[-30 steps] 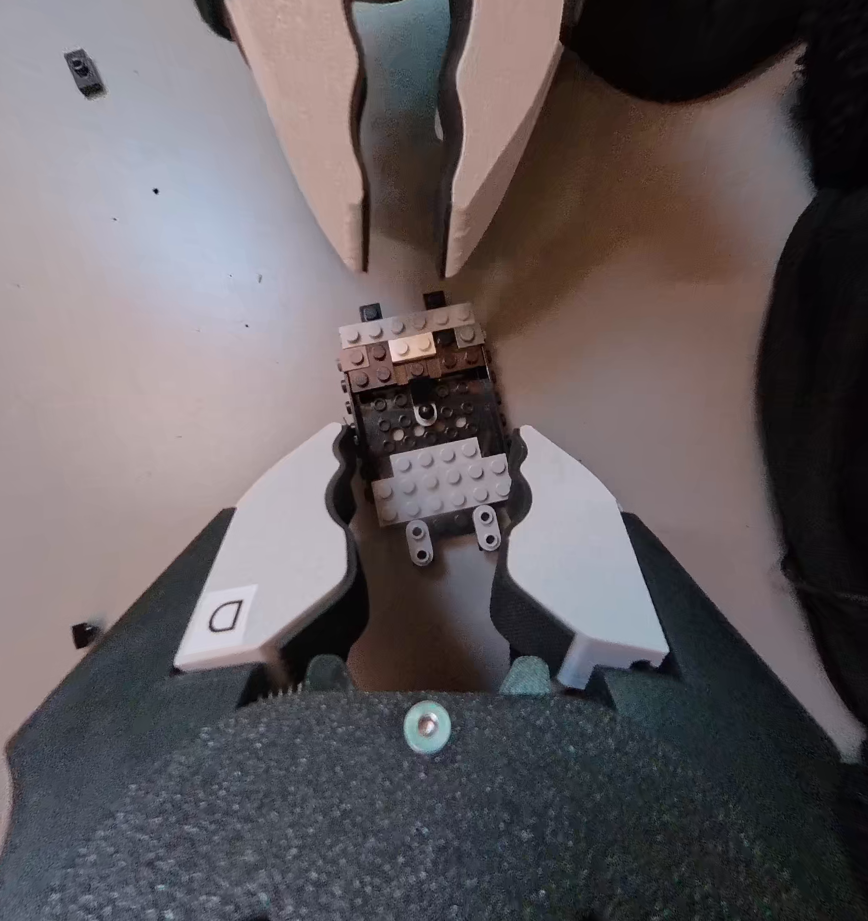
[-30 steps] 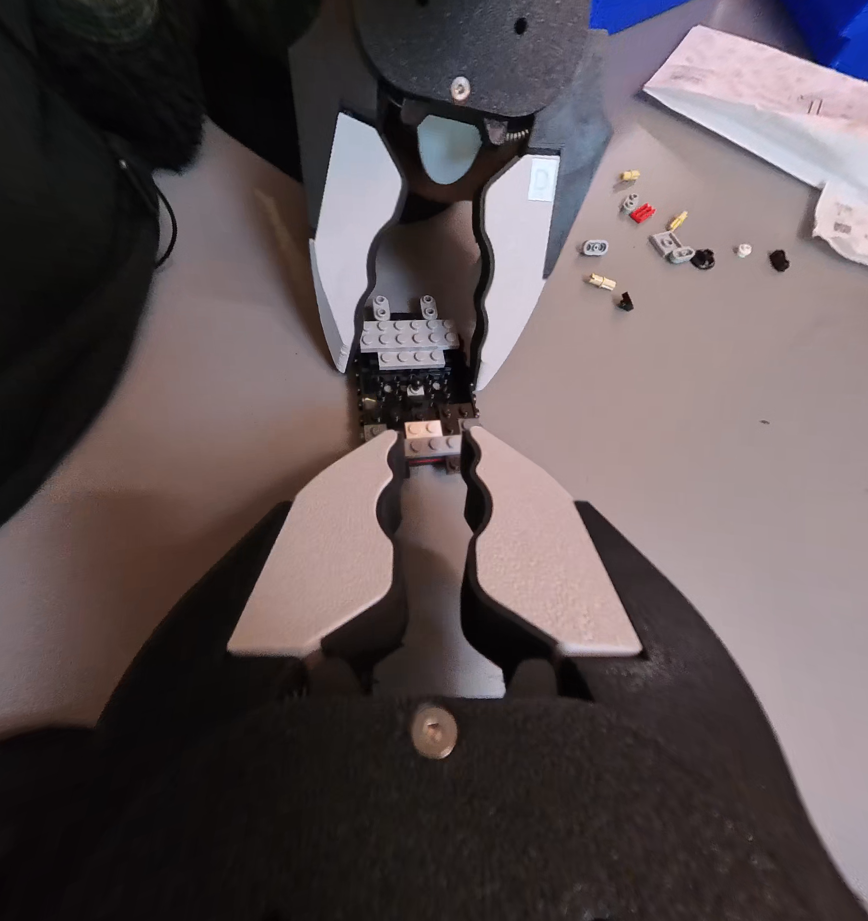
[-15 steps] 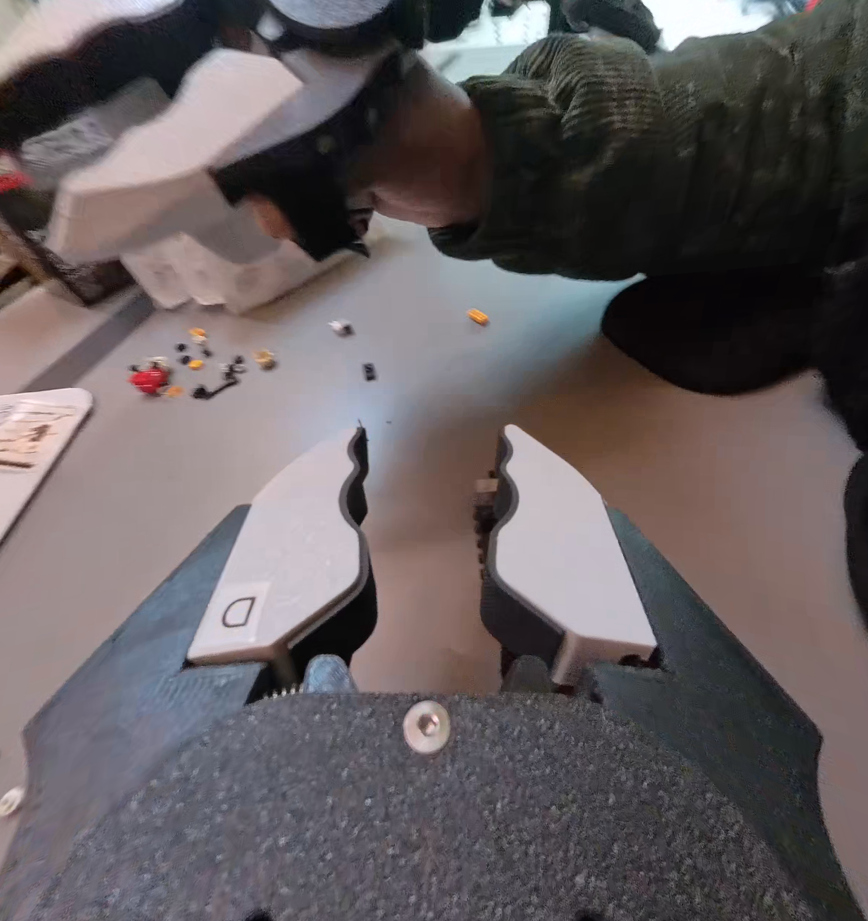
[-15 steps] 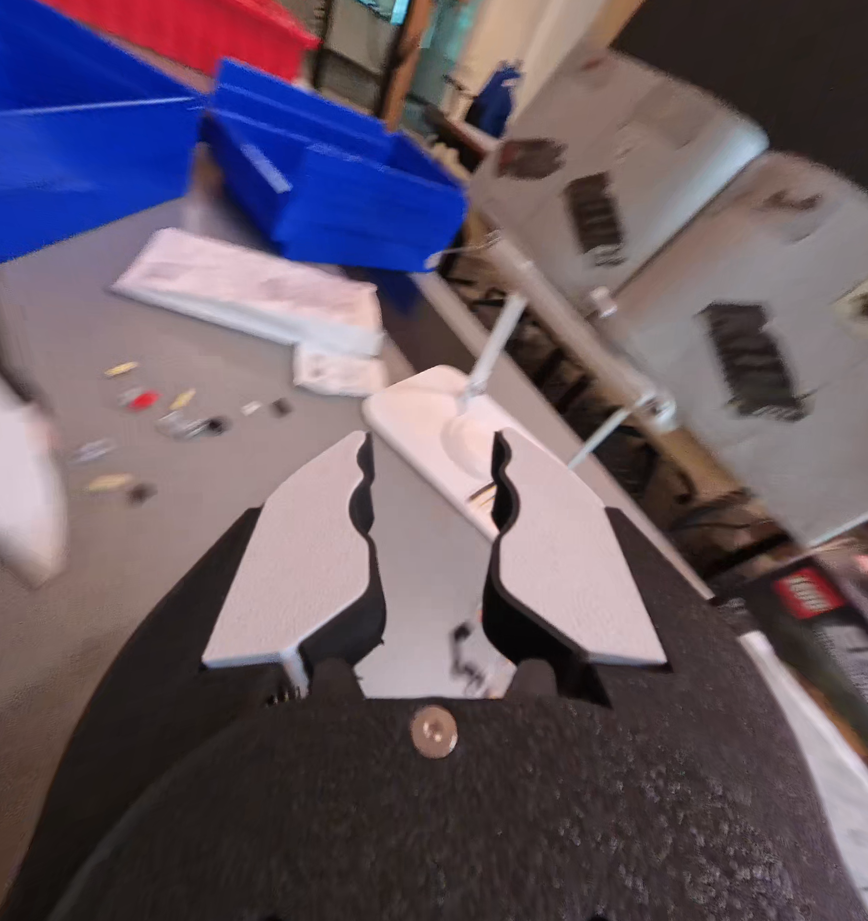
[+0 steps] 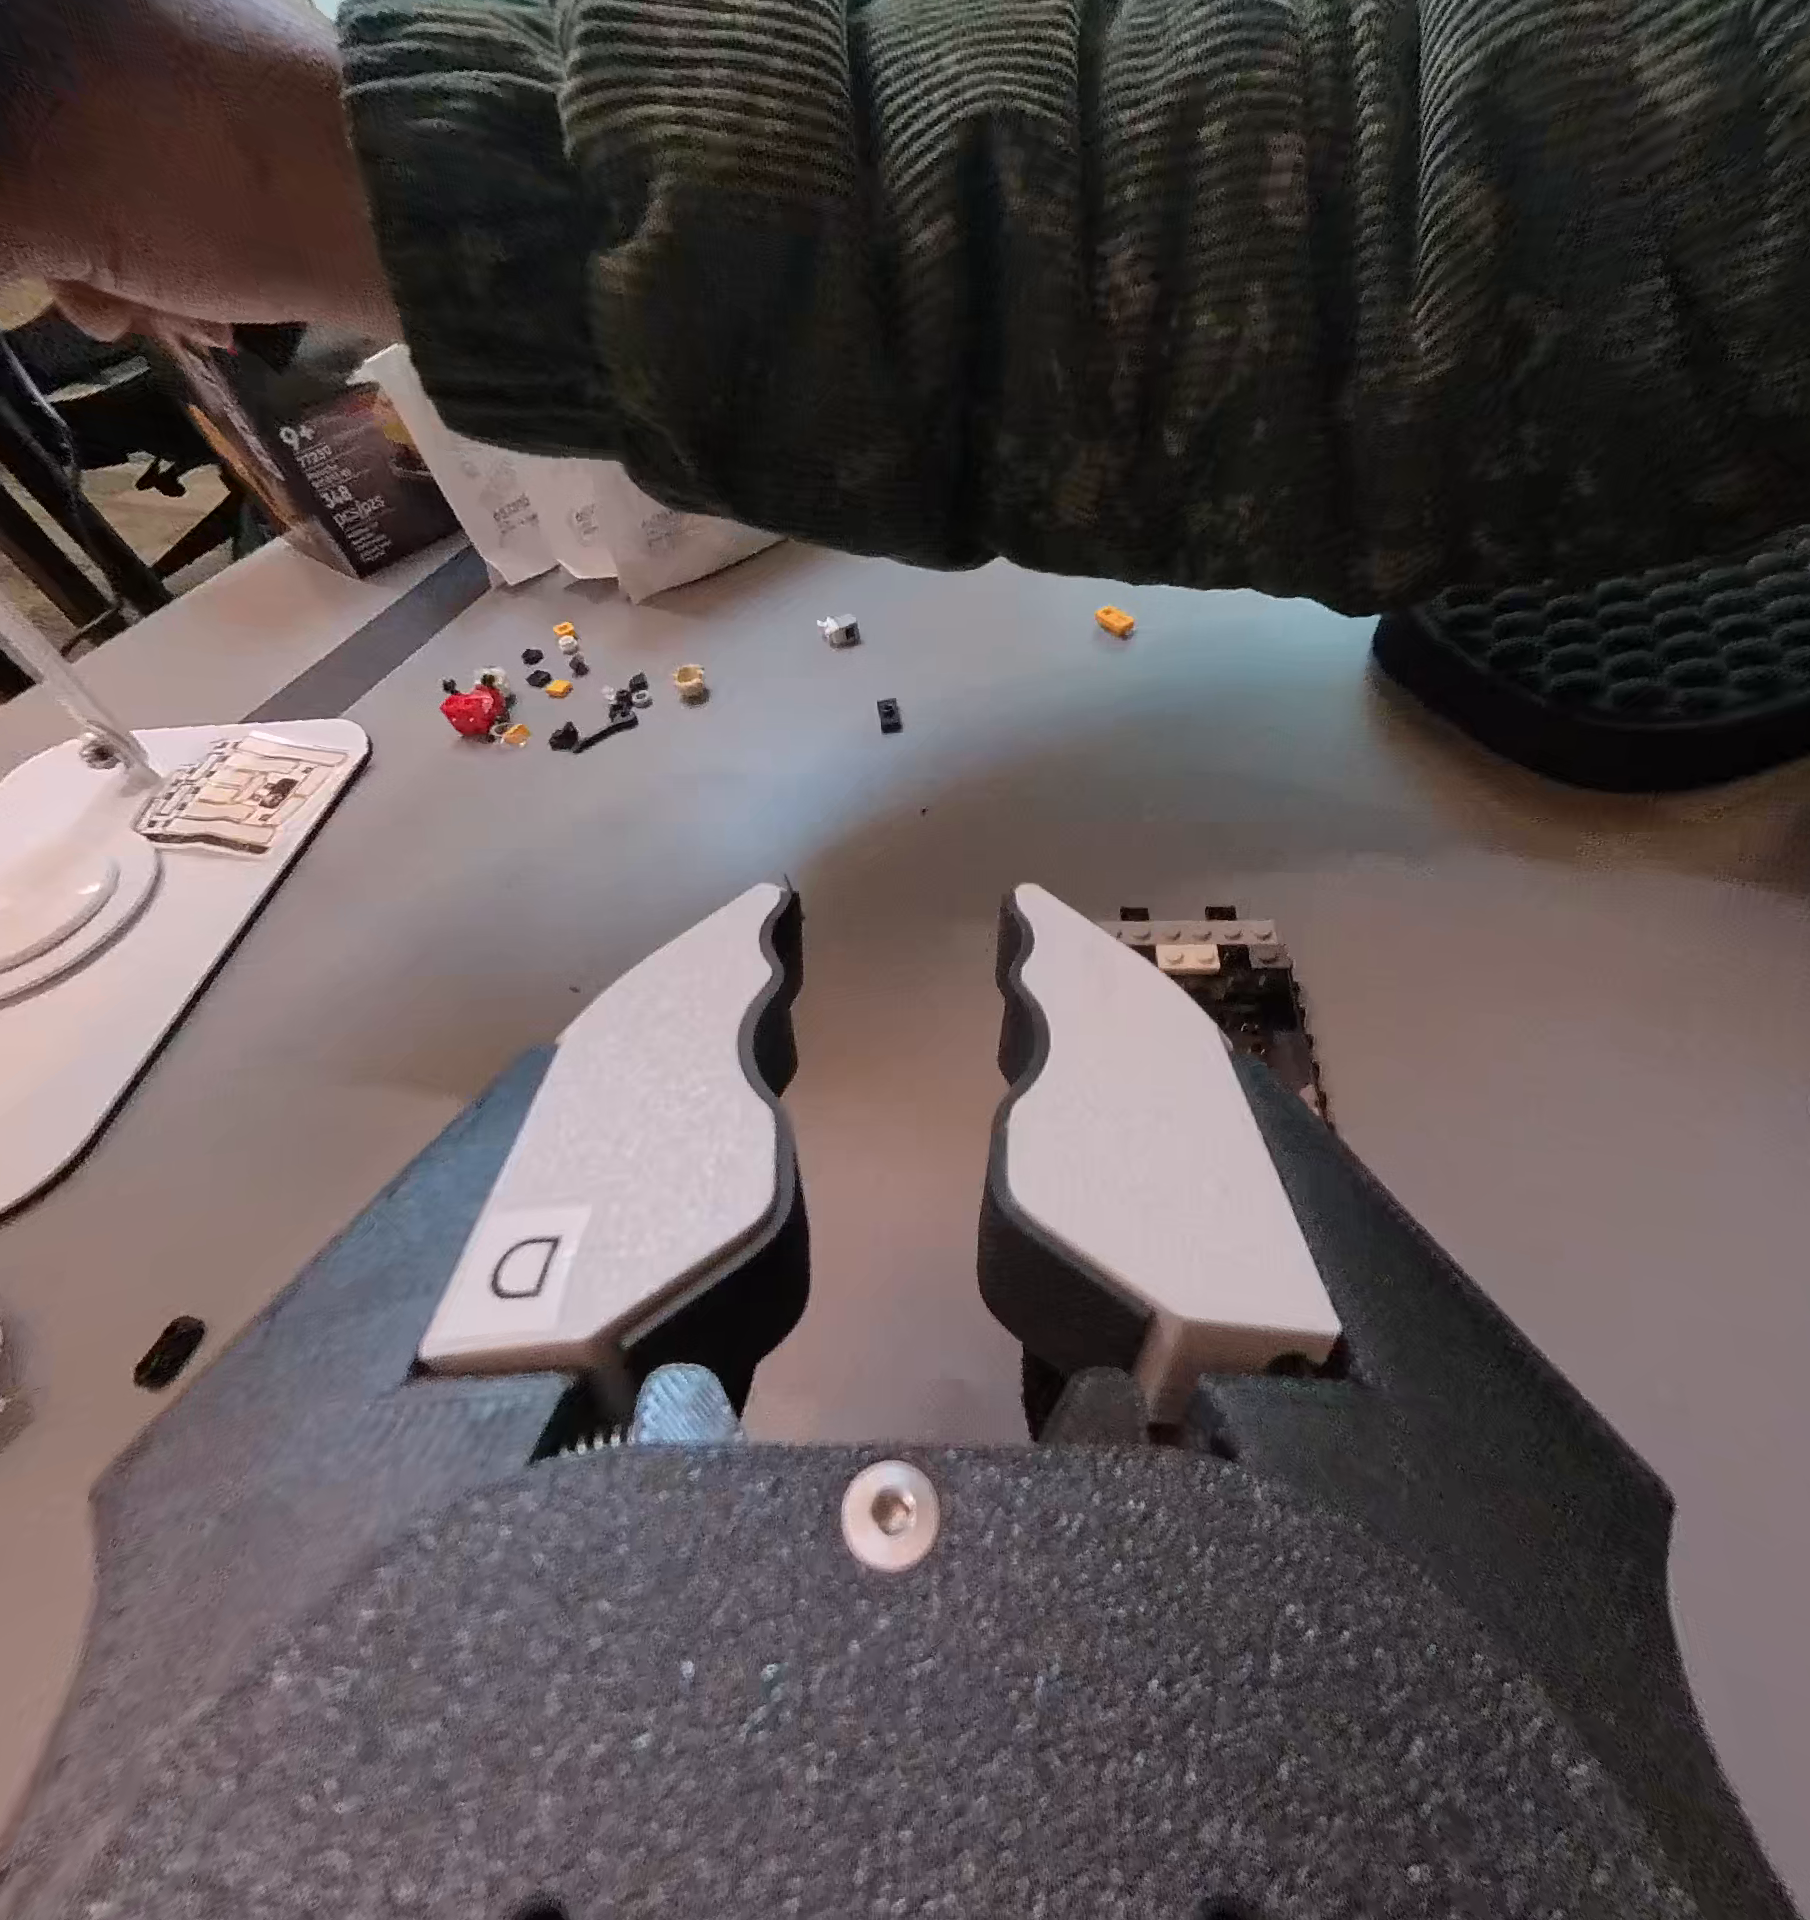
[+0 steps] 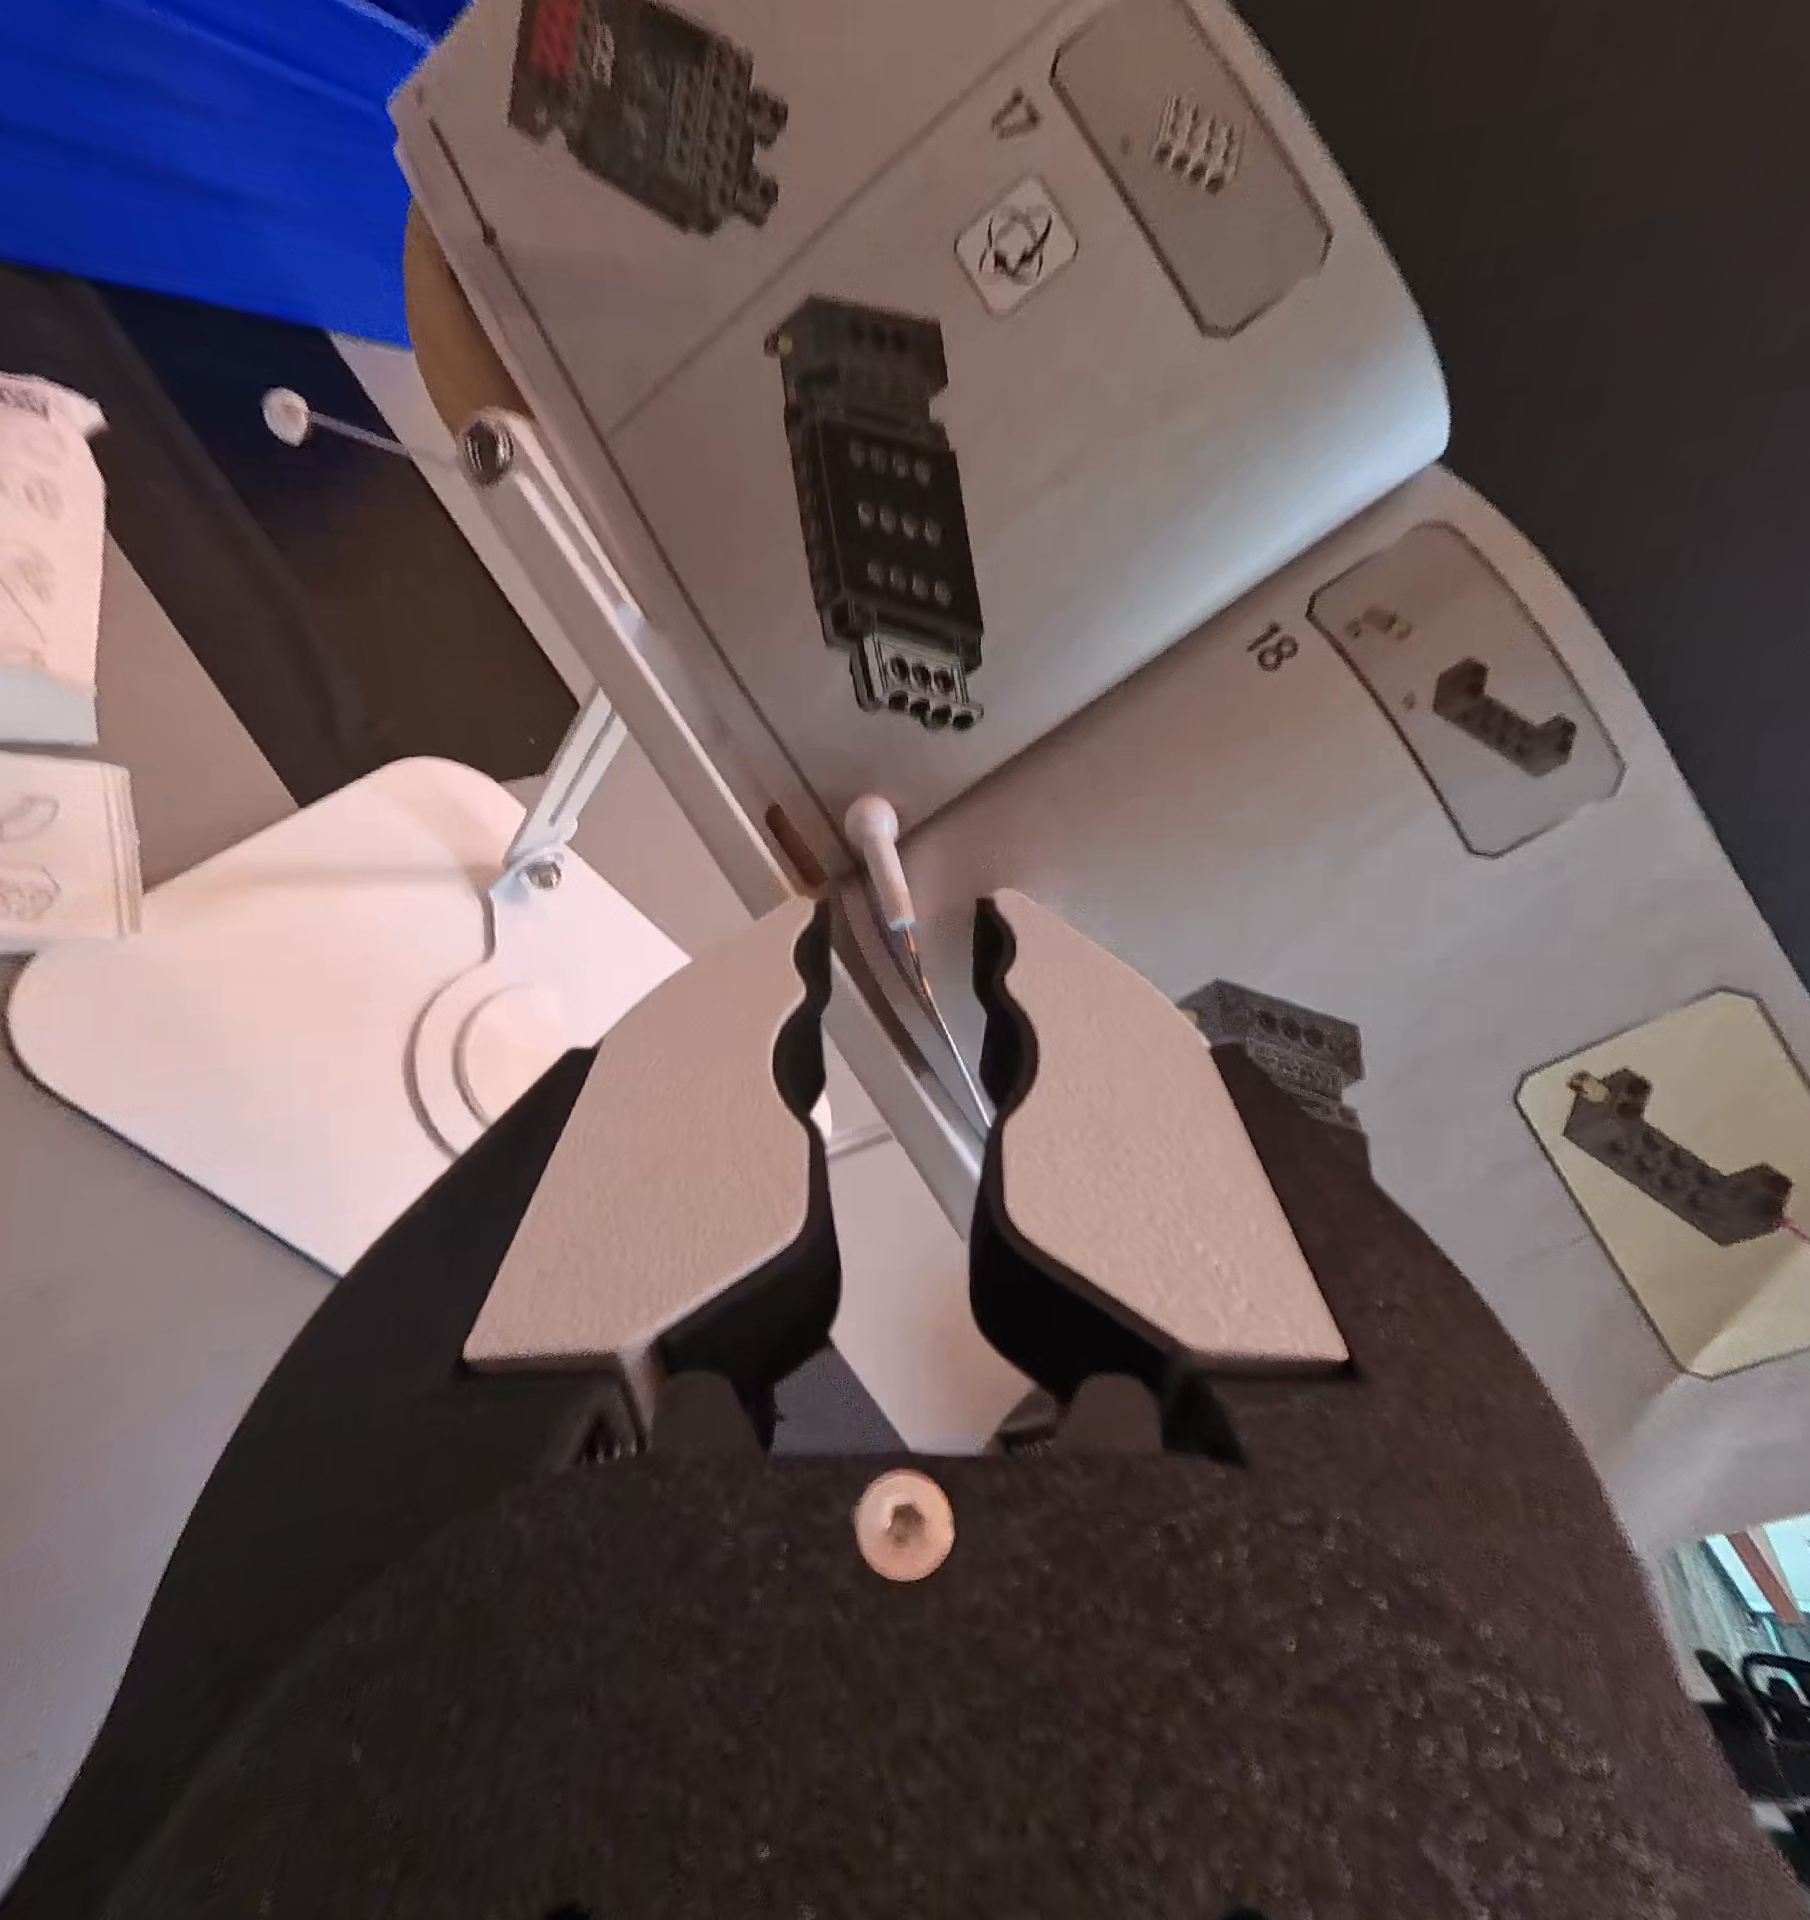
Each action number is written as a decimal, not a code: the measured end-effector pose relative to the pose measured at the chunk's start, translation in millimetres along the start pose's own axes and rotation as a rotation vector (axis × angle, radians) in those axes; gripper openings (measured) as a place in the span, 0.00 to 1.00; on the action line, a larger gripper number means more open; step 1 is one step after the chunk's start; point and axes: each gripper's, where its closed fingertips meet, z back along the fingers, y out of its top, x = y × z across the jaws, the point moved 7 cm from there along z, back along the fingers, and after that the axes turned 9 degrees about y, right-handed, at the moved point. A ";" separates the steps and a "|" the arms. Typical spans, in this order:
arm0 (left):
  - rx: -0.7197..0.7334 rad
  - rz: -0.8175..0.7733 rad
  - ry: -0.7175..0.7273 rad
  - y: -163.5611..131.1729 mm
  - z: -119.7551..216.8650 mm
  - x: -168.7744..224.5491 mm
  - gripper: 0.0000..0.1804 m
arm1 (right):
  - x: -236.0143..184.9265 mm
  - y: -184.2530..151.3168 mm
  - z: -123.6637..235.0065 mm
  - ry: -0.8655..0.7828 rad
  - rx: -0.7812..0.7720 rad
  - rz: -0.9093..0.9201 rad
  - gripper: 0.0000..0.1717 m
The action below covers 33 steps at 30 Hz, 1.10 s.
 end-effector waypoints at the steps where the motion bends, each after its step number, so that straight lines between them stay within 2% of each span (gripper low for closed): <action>1: 0.001 0.010 -0.010 -0.1 -0.8 -0.5 0.20 | 1.6 -3.4 0.7 0.006 -0.017 0.015 0.14; 6: -0.029 0.023 -0.011 -5.0 -4.0 -2.4 0.19 | 10.0 -14.4 -2.0 0.052 -0.094 0.125 0.02; 9: -0.035 0.026 -0.008 -6.0 -4.6 -2.8 0.18 | 13.7 -14.8 -1.4 0.070 -0.073 0.133 0.01; 17: -0.054 0.050 0.001 -10.1 -6.2 -5.9 0.17 | 47.9 -36.4 21.9 -0.058 0.243 -0.394 0.01; 20: -0.049 0.052 0.017 -9.0 -6.6 -8.8 0.17 | 56.7 -53.2 30.0 -0.084 0.278 -0.529 0.03; 24: -0.012 0.016 0.098 3.6 -10.0 -25.6 0.17 | 56.7 -68.0 37.7 -0.115 0.272 -0.587 0.04; 27: 0.008 0.045 0.122 12.3 -12.6 -39.8 0.17 | 54.6 -78.2 42.4 -0.113 0.272 -0.654 0.05; 33: -0.004 0.081 0.117 5.6 -15.8 -40.6 0.16 | 40.6 -100.3 47.8 -0.083 0.393 -0.947 0.06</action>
